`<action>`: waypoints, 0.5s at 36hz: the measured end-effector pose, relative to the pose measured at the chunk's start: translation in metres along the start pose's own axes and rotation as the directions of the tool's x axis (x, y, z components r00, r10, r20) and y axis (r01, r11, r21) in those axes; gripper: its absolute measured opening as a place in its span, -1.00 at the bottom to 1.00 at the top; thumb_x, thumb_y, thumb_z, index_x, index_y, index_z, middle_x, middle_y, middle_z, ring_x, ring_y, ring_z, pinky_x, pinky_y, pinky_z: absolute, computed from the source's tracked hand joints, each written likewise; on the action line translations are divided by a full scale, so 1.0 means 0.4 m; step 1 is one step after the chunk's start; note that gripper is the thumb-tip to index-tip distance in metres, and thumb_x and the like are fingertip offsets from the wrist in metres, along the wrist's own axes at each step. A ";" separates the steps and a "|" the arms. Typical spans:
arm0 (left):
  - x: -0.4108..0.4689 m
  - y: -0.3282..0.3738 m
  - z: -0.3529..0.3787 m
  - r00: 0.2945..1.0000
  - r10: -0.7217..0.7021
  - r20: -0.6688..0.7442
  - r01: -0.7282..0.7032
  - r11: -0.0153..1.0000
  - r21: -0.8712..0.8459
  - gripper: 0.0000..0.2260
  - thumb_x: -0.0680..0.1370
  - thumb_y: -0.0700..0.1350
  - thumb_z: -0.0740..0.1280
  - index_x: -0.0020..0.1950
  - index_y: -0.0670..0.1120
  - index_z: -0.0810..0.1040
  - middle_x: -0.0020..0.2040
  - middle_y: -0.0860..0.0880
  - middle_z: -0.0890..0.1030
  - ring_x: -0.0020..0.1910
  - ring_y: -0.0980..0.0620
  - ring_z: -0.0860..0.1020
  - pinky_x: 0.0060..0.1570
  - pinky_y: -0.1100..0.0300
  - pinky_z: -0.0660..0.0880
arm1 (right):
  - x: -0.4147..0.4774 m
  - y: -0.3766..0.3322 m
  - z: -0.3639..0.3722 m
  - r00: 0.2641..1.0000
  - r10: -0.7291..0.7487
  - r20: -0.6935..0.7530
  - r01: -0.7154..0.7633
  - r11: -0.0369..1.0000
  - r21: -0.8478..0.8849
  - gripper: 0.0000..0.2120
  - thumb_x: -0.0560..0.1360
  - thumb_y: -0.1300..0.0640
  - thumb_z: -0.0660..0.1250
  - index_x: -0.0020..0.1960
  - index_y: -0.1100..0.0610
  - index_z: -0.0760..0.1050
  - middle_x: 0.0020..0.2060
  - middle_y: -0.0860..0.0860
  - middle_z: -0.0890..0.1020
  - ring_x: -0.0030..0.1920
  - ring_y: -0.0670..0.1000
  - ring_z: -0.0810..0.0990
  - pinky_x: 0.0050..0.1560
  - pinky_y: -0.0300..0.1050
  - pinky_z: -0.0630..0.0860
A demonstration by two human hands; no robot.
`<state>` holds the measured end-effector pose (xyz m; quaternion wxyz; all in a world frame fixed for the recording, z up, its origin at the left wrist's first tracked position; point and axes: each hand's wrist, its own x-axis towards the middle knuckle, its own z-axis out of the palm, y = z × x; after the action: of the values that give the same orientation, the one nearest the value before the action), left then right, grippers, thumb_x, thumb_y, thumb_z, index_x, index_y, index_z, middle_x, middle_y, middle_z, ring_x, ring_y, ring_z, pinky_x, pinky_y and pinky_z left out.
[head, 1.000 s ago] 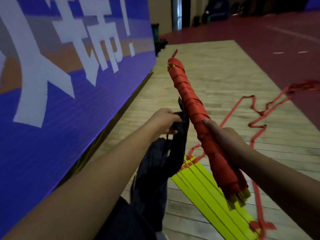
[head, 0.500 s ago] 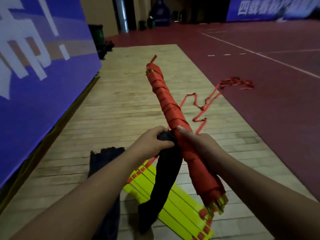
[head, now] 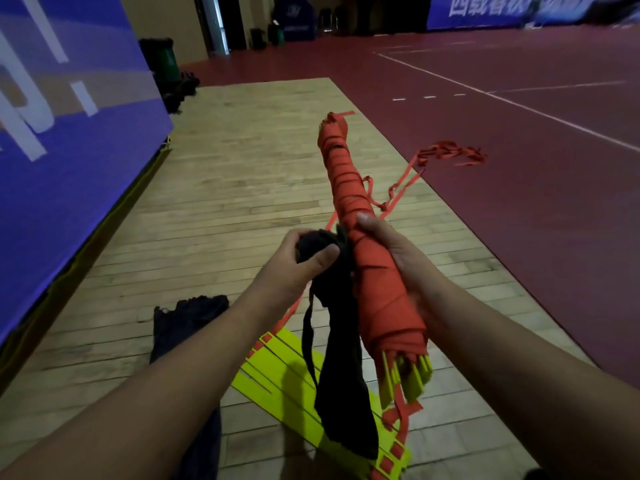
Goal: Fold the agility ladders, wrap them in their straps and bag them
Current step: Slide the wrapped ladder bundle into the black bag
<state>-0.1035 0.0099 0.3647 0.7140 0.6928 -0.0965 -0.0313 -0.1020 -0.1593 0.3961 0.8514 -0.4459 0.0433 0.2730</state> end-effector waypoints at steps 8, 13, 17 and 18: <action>-0.060 -0.075 0.016 0.755 -0.490 0.437 0.196 0.804 0.562 -0.62 0.46 0.03 0.53 0.19 -0.12 0.60 0.09 -0.02 0.65 0.09 0.06 0.58 0.14 0.23 0.51 | -0.013 -0.072 -0.022 0.998 -0.059 -0.005 0.059 0.998 0.002 -0.70 0.36 -0.11 0.40 -0.15 0.14 0.50 -0.38 0.04 0.49 -0.57 0.00 0.51 -0.48 -0.21 0.51; -0.044 -0.070 0.003 0.784 -0.524 0.333 0.400 0.837 0.374 -0.76 0.50 -0.09 0.49 0.12 -0.10 0.59 -0.03 -0.02 0.67 -0.03 0.04 0.63 0.11 0.04 0.57 | -0.033 -0.080 -0.064 0.990 -0.114 -0.088 0.102 0.986 -0.130 -0.71 0.45 -0.08 0.39 -0.14 0.16 0.49 -0.43 0.05 0.49 -0.57 -0.02 0.48 -0.50 -0.23 0.48; -0.004 -0.008 -0.002 0.882 -0.396 0.256 0.430 0.897 -0.097 -0.76 0.40 -0.13 0.51 0.03 -0.11 0.61 -0.09 -0.07 0.69 -0.16 0.03 0.67 -0.12 0.15 0.58 | -0.034 -0.071 -0.099 0.975 -0.152 -0.164 0.104 0.958 -0.269 -0.71 0.48 -0.10 0.40 -0.04 0.14 0.51 -0.24 0.18 0.60 -0.50 0.00 0.52 -0.50 -0.21 0.51; 0.009 0.009 -0.001 0.912 -0.355 0.204 0.397 0.889 -0.229 -0.79 0.39 -0.11 0.49 -0.01 -0.11 0.61 -0.13 -0.07 0.69 -0.20 0.03 0.66 -0.17 0.17 0.58 | -0.033 -0.068 -0.102 0.978 -0.135 -0.160 0.088 0.959 -0.270 -0.68 0.44 -0.11 0.42 -0.01 0.13 0.50 -0.14 0.23 0.62 -0.48 0.01 0.55 -0.49 -0.20 0.52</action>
<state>-0.1004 0.0097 0.3688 0.7706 0.5918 -0.0109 -0.2363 -0.0925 -0.2092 0.3959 0.7918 -0.5786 0.0572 0.1869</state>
